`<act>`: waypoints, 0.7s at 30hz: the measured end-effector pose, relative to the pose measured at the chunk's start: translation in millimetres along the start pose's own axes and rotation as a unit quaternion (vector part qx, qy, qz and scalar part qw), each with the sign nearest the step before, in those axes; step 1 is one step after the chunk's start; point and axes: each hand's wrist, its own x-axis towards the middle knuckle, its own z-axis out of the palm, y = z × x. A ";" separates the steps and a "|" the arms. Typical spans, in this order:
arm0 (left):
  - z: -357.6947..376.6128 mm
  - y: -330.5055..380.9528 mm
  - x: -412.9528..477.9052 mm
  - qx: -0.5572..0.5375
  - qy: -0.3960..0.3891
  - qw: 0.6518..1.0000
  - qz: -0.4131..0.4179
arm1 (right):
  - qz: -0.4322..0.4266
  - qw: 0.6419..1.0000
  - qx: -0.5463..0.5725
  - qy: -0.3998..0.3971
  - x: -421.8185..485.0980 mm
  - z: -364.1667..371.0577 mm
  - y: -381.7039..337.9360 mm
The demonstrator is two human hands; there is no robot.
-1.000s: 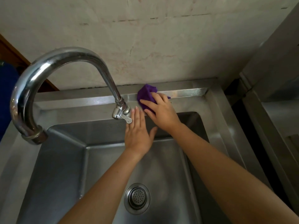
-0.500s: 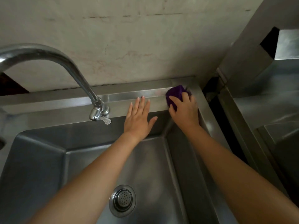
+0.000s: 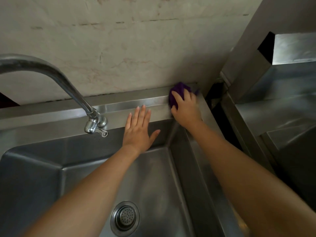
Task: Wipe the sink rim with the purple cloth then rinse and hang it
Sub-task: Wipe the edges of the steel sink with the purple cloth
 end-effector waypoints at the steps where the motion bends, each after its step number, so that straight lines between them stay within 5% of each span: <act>1: -0.7 -0.1 0.5 -0.005 -0.006 1.000 -0.002 | -0.013 1.000 0.005 0.006 -4.9 8.7 4.7; 21: -6.9 0.5 2.6 0.005 -0.071 0.997 -0.001 | -0.022 1.000 -0.012 0.008 -169.4 -2.1 34.2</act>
